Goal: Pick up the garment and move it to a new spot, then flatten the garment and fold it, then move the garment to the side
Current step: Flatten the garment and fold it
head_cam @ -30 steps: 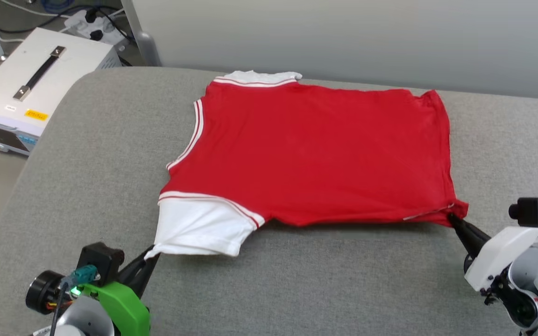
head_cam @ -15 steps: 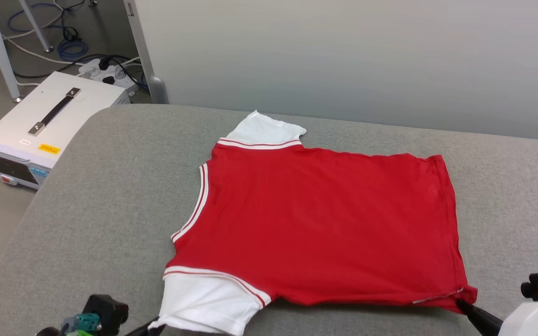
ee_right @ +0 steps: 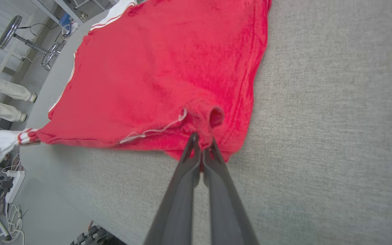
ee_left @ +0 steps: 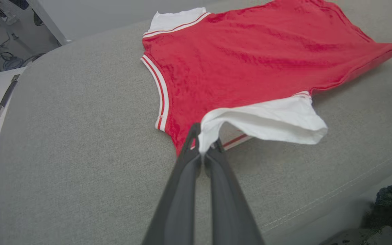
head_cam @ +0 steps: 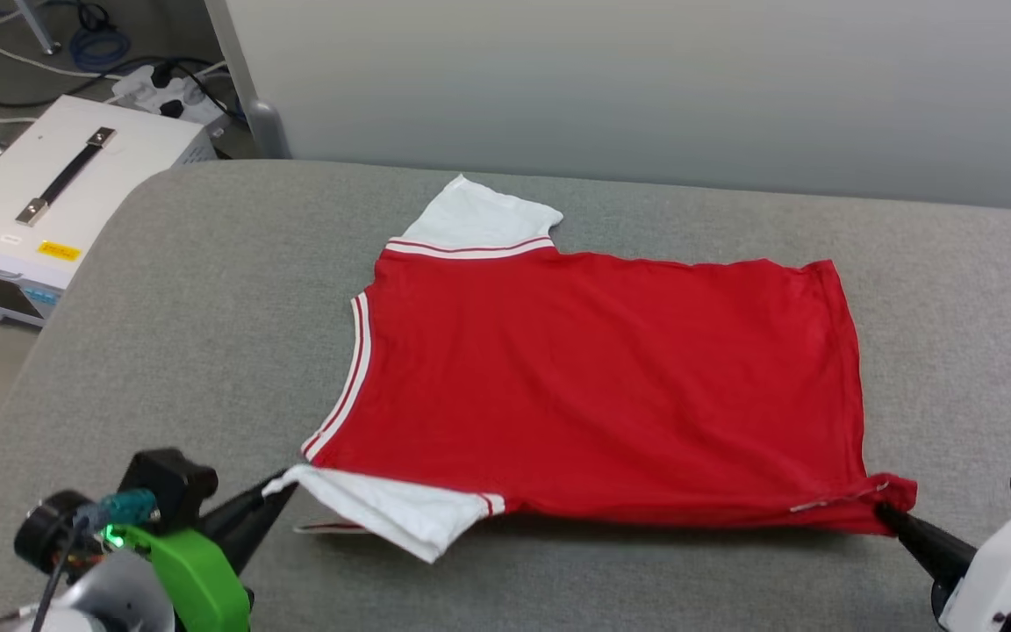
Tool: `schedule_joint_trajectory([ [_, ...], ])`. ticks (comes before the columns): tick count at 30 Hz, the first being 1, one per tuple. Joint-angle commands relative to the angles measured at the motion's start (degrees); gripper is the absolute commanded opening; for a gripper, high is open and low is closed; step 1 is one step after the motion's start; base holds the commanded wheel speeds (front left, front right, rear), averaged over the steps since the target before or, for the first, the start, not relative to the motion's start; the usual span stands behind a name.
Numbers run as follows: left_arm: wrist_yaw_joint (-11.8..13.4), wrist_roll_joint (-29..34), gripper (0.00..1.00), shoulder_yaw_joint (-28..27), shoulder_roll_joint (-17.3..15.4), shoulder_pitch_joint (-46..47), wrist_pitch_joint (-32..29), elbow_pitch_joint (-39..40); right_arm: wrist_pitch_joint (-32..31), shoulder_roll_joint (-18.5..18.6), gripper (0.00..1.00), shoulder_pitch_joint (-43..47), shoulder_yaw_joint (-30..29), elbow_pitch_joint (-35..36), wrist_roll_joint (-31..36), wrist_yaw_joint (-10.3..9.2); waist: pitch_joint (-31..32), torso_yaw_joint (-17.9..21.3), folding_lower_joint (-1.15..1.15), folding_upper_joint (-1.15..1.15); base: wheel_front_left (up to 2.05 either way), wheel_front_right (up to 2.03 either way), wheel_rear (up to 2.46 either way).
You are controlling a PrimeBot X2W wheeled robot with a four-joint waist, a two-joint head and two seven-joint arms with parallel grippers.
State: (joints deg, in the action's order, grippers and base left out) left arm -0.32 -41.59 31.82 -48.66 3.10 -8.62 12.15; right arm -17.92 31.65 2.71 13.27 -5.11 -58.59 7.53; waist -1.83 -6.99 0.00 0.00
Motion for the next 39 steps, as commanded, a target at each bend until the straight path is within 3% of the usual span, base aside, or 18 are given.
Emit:
schedule_joint_trajectory([
  [1, -0.7, 0.5, 0.00, -0.5, 0.4, 2.9, -0.2, -0.7, -1.0, -0.7, 0.00, -1.7, -1.1, 0.8, 1.0, -0.04, -2.7, 1.0, 0.00, 0.00, 0.00, 0.00, 0.00],
  [14, -5.9, 2.4, 0.00, 2.2, 2.8, 20.4, -5.9, -12.3, -8.3, -7.3, 0.00, -11.9, -4.8, 0.2, 10.7, -0.04, -10.7, 4.3, 0.00, 0.00, 0.00, 0.00, 0.00],
  [27, -7.1, 2.3, 0.00, 8.2, 6.9, 30.1, -3.0, -26.7, -7.3, -9.9, 0.00, -17.1, -3.7, -4.5, 15.3, -0.04, -14.5, 5.5, 0.00, 0.00, 0.00, 0.00, 0.00],
  [28, -7.1, 2.0, 0.40, 8.6, 7.3, 30.6, -2.7, -27.5, -7.2, -9.9, 0.00, -17.3, -3.6, -4.8, 15.5, -0.04, -14.6, 5.5, 0.00, 0.00, 0.00, 0.00, 0.00],
  [29, -7.1, 2.2, 1.00, 9.2, 7.6, 31.3, -2.1, -28.6, -7.0, -9.9, 0.00, -17.5, -3.4, -5.2, 15.6, -0.04, -14.6, 5.4, 0.00, 0.00, 0.00, 0.00, 0.00],
  [30, -7.1, 2.5, 1.00, 9.5, 7.9, 31.8, -1.5, -29.7, -6.8, -10.0, 0.27, -17.7, -3.4, -5.6, 15.8, -0.04, -14.6, 5.4, 0.00, 0.00, 0.00, 0.00, 0.00],
  [31, -7.1, 2.8, 1.00, 9.8, 8.5, 32.2, -0.8, -31.1, -6.4, -10.1, 1.00, -17.9, -3.5, -6.0, 16.0, -0.04, -14.5, 5.4, 0.00, 0.00, 0.00, 0.00, 0.00],
  [39, -6.0, 1.6, 1.00, 8.6, 12.5, 32.5, 5.8, -38.3, -4.5, -9.5, 1.00, -17.8, -2.0, -5.8, 17.3, -0.04, -11.5, 5.0, 0.00, 0.00, 0.00, 0.00, 0.00],
])
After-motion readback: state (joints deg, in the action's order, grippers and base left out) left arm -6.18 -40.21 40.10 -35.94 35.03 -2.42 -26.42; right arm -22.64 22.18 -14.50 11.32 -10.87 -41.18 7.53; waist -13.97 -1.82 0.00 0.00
